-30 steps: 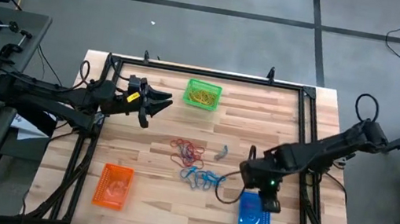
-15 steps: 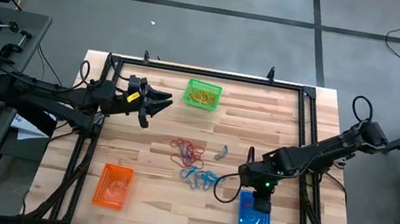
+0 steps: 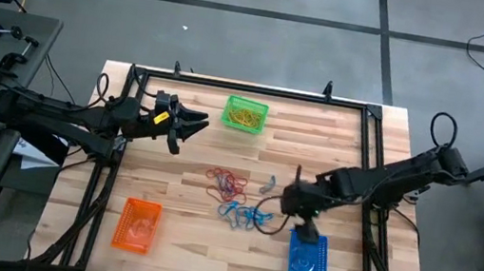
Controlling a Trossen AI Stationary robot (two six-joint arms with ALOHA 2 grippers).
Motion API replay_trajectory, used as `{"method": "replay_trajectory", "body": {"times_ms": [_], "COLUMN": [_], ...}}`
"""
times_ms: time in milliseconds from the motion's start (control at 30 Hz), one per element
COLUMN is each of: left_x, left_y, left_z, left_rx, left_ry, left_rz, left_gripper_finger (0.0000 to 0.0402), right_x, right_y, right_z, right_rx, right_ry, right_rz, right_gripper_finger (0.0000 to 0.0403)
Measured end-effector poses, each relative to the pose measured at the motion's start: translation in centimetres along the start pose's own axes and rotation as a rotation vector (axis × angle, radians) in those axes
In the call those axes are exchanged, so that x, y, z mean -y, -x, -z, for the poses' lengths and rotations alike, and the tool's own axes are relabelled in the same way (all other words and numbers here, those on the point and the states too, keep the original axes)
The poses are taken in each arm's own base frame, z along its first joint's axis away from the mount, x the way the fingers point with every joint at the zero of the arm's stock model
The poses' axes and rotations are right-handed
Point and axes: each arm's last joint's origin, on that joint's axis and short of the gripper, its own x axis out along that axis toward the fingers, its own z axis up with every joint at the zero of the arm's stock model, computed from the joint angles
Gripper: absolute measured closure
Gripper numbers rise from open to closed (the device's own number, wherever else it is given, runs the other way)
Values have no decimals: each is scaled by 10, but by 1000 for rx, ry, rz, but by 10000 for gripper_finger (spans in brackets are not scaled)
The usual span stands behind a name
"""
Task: Sort rubber bands into baskets
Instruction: Put the blue rubber band into the orange bin
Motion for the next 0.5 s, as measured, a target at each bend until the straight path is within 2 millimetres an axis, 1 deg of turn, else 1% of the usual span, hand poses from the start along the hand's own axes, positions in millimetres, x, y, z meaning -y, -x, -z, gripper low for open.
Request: {"method": "replay_trajectory", "body": {"times_ms": [67,200,367,500], "left_x": [0,1,5,11], "left_y": [0,0,1,3], "left_z": [0,-1,-1,2], "left_rx": [0,12,12,-6], "left_ry": [1,36,111,120], "left_rz": [0,6,37,68], "left_gripper_finger": [270,270,270,270], "right_x": [12,42,78,96], "right_y": [-4,-28,-63,-83], "right_z": [-10,-24,-33,-37], "right_rx": [46,7,-128,-196], "right_ry": [111,241,323,342], "right_rz": [93,199,290,291], "right_gripper_finger": [124,124,125,143]}}
